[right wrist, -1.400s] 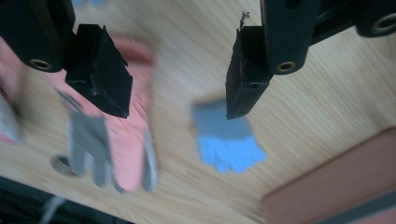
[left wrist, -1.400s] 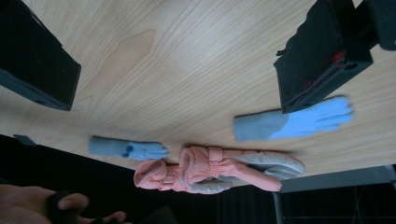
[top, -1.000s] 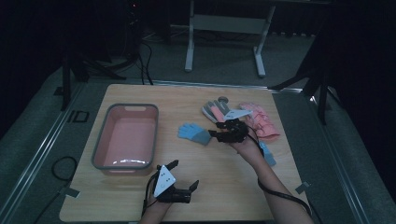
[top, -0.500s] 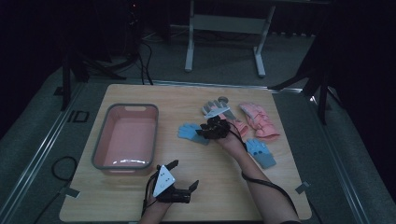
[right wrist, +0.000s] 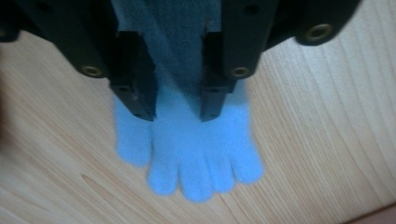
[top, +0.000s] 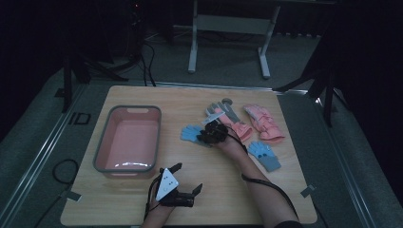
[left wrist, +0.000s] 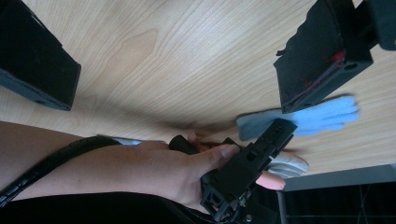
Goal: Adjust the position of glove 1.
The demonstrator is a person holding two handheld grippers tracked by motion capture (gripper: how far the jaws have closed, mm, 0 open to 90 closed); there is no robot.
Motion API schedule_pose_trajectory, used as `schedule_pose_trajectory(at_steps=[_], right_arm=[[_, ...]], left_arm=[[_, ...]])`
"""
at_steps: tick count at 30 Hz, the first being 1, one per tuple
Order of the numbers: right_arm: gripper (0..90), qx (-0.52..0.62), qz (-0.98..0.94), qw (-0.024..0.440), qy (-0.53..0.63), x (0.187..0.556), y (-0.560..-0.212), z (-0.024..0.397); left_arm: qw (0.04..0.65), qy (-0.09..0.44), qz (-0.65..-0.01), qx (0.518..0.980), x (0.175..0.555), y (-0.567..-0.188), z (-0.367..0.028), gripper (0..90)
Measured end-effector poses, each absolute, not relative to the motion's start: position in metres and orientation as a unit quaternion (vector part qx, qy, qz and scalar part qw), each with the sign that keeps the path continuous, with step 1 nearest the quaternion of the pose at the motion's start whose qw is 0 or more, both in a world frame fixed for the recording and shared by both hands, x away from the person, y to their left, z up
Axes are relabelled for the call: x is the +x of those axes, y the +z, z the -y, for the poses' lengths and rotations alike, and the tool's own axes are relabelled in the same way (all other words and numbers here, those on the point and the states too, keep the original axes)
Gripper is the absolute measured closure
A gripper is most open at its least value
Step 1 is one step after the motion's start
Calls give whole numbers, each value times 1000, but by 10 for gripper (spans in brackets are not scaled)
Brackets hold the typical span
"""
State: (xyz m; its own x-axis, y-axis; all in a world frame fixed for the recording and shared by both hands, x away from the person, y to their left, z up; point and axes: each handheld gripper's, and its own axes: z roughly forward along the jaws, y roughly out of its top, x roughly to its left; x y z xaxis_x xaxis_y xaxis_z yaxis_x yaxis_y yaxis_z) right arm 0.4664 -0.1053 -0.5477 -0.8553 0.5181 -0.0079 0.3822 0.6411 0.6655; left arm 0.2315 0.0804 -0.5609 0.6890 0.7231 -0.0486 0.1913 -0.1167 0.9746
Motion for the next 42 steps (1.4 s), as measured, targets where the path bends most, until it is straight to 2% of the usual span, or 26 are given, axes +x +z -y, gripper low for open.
schedule_pose_trajectory(at_steps=[3, 5, 7, 11, 18, 25, 28, 36, 42], right_arm=[[791, 257, -897, 100, 345, 465, -548, 104], [813, 267, -892, 100, 350, 463, -549, 104], [840, 308, -880, 80, 353, 464, -548, 104], [878, 331, -872, 104, 345, 455, -541, 100], [881, 377, -839, 131, 370, 420, -509, 108], [880, 416, -809, 139, 392, 384, -489, 126], [880, 455, -776, 165, 405, 354, -481, 142], [879, 494, -744, 196, 405, 312, -487, 163], [879, 534, -719, 207, 393, 299, -504, 177]], left_arm=[[581, 228, -321, 712, 232, -561, -80, 0], [581, 227, -320, 713, 232, -561, -80, 0], [580, 226, -320, 714, 232, -561, -80, 0], [581, 227, -321, 713, 232, -561, -80, 0], [582, 228, -322, 711, 232, -561, -81, 0], [582, 228, -322, 711, 232, -561, -80, 0], [582, 229, -322, 710, 231, -561, -80, 0], [581, 228, -322, 711, 232, -561, -80, 0], [582, 229, -320, 712, 231, -561, -79, 0]])
